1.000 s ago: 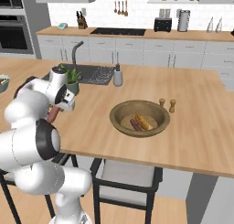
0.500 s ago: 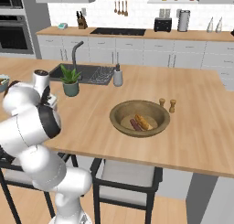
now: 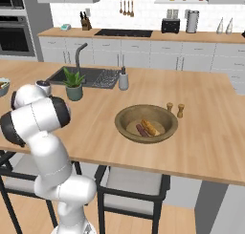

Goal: Place one bun and one sausage from the bowl on each plate.

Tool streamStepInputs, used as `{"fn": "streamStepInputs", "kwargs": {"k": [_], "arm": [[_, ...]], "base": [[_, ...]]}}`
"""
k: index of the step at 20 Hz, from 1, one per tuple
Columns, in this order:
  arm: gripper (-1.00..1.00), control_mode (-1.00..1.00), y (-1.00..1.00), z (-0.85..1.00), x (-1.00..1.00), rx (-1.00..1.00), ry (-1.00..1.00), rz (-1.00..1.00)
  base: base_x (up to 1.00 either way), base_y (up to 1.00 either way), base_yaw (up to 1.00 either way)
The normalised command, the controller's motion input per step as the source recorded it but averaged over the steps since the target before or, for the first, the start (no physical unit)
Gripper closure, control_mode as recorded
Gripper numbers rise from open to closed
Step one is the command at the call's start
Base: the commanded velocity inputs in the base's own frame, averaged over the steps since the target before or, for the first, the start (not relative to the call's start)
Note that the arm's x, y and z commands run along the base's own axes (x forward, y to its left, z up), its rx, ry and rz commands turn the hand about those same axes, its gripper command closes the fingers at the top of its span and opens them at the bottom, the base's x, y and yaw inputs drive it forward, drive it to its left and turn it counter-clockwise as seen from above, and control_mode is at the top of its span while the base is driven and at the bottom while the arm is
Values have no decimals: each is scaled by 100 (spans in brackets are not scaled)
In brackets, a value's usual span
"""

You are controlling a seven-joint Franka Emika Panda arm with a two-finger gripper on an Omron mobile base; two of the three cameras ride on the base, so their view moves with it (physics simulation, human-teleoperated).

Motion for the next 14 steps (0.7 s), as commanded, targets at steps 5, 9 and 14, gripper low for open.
{"fn": "streamStepInputs", "kwargs": {"k": [5, 9, 14], "arm": [[100, -100, 30, -37, 50, 0, 7, -2], [-100, -100, 8, -16, 58, 0, 5, -9], [-100, -100, 0, -3, 30, 0, 1, -9]], "base": [[0, 0, 0], [0, 0, 0], [0, 0, 0]]}}
